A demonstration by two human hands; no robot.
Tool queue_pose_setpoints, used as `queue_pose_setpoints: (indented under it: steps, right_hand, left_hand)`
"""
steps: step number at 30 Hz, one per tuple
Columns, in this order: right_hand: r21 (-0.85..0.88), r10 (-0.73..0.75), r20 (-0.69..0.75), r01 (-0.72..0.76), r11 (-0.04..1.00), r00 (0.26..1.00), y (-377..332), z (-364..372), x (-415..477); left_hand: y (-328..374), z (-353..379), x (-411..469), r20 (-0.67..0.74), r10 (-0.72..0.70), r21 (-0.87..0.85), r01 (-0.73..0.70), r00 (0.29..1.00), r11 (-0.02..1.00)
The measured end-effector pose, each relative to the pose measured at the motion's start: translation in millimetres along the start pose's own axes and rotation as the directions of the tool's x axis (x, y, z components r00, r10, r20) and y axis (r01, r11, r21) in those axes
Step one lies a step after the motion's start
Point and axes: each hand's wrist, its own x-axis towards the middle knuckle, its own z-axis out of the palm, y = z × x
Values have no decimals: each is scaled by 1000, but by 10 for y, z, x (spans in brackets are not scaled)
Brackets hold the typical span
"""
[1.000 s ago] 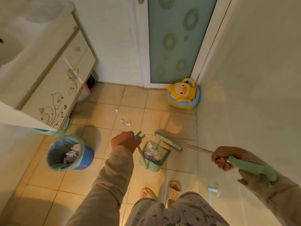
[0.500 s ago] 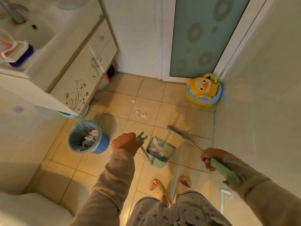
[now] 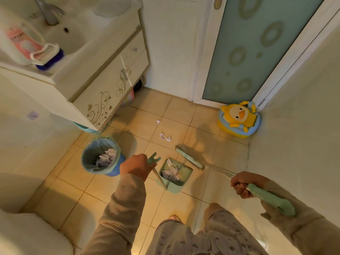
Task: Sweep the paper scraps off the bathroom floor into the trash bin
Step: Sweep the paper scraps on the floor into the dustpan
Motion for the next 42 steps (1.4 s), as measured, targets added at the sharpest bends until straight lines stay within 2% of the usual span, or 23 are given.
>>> queue_pose_setpoints:
  steps: [7,11,14,17,23,29,33,35,39,42]
  right_hand:
    - [-83,-25,38,28,996,999,-739,-163,258]
    - [-209,-83,75,97,973,994,-1198,-493,358]
    - [-219,-81,138,111,969,987,-1709,-711,488]
    - [-282,-55,124,89,955,991,-2221,-826,621]
    - [-465,-105,98,139,874,990,-2961,-980,761]
    - [-689,-137,35,123,714,990,-3128,-830,896]
    - [-919,-83,-4,29,394,997,-2882,-634,841]
    - [-955,-34,-24,-13,297,999,-2731,-637,801]
    - [-971,20,-37,-41,236,999,-2553,-678,715]
    - [-958,92,-8,-34,285,996,-2596,-676,617]
  left_hand:
    - [-13,-96,254,-13,-97,-44,96,995,994]
    - [85,-199,451,-7,-189,-102,187,982,977]
    - [203,-255,566,-2,-289,-143,286,957,948]
    - [421,-263,611,-1,-387,-142,382,922,913]
    - [818,-260,689,41,-509,-147,510,860,848]
    - [998,-241,733,102,-561,-197,569,822,798]
    - [999,-214,766,95,-570,-207,576,816,791]
    - [975,-207,787,99,-569,-213,576,816,789]
    - [928,-228,842,90,-553,-200,559,829,805]
    - [869,-285,901,80,-540,-189,545,838,817]
